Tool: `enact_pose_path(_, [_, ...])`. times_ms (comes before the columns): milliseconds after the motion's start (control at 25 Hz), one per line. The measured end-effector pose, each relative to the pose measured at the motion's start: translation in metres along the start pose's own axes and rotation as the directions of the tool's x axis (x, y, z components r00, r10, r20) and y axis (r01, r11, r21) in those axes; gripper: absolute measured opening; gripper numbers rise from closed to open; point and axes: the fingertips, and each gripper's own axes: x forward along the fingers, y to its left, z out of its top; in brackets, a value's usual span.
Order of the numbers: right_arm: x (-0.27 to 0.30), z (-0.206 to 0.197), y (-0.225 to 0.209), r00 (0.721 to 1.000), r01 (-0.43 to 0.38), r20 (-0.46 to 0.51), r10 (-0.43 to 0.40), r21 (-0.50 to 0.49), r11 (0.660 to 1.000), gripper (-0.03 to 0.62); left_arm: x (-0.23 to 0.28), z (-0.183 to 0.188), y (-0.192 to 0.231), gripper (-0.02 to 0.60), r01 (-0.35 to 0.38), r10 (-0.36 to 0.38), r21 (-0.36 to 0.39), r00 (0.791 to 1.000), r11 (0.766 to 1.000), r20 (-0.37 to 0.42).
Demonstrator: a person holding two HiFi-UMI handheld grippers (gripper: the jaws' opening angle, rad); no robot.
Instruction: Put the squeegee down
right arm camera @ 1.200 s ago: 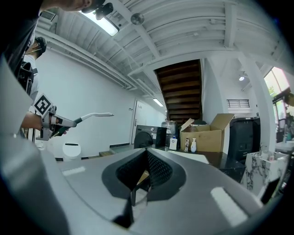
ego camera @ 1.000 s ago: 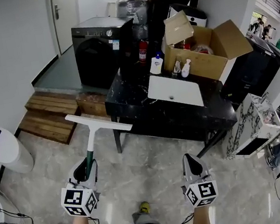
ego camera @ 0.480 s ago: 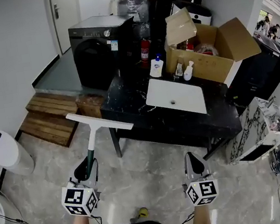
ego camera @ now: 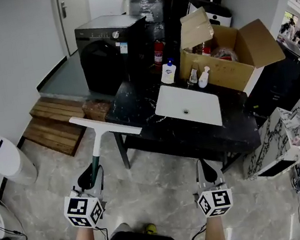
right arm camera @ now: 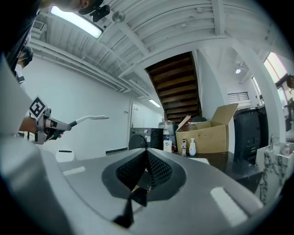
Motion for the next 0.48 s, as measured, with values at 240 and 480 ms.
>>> enact_pose_path(240, [0.014, 0.006, -0.015, 1.0, 0.009, 0.016, -0.009, -0.004, 1.0, 0.011, 0.026, 0.011, -0.002, 0.098, 0.01, -0.01, 0.011, 1.0, 1.0, 0.02])
enact_pose_path(480, [0.031, 0.002, -0.033, 0.999, 0.041, 0.021, -0.041, -0.01, 0.999, 0.011, 0.054, 0.013, 0.0, 0.098, 0.03, -0.031, 0.024, 0.999, 0.999, 0.028])
